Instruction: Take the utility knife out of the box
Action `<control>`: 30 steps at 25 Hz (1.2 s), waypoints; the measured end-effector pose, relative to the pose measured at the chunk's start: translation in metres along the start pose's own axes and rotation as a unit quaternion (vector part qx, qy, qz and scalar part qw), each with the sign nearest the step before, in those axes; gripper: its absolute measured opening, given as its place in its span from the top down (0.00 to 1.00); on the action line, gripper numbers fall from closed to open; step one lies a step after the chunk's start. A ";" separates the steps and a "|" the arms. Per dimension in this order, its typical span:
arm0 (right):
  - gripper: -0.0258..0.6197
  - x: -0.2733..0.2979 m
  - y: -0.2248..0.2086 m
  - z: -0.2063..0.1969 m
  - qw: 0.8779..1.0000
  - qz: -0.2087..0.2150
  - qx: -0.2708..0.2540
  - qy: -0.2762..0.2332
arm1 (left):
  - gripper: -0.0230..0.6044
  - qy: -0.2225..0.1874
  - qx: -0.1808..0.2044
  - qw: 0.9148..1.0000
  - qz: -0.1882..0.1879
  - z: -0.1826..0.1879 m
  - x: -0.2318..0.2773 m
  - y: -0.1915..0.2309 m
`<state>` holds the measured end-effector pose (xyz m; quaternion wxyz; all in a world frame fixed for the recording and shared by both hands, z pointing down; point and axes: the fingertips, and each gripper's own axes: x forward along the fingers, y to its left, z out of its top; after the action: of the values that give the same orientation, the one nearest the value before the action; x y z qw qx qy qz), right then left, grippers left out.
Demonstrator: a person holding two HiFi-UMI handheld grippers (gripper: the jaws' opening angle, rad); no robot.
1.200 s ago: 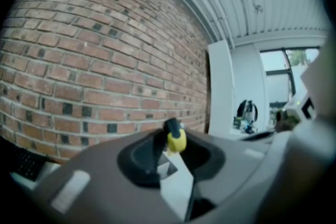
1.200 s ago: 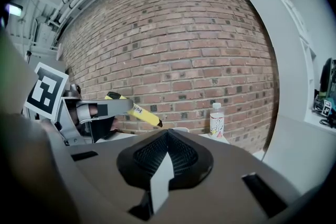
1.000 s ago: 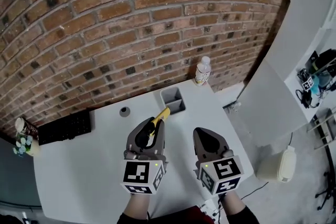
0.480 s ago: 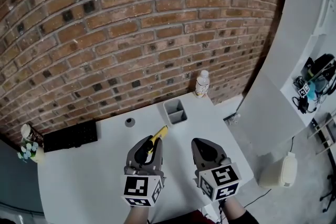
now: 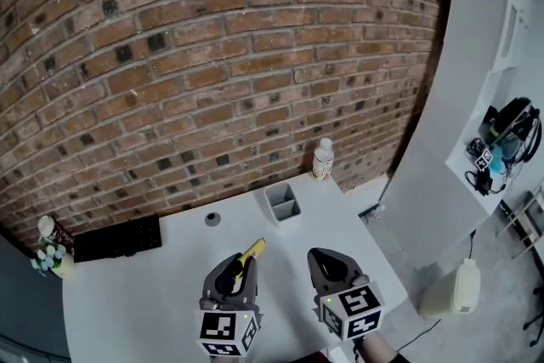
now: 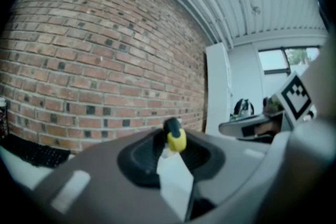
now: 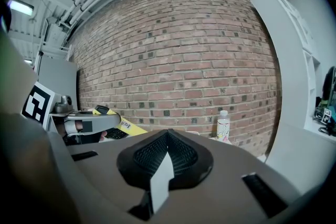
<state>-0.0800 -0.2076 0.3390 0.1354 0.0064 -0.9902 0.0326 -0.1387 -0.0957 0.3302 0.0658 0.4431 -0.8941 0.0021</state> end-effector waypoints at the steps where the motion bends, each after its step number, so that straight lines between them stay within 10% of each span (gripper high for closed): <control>1: 0.95 -0.002 -0.001 -0.001 1.000 -0.002 -0.002 -0.005 | 0.83 0.000 0.000 1.000 0.001 -0.001 -0.003 0.000; 30: 0.95 -0.048 0.022 0.000 0.999 -0.015 -0.019 -0.023 | 0.83 -0.021 0.011 1.000 0.005 0.009 -0.059 0.003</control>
<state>-0.0341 -0.1852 0.3250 0.1127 0.0192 -0.9934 0.0115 -0.1067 -0.0476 0.3144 0.0418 0.4397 -0.8972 0.0029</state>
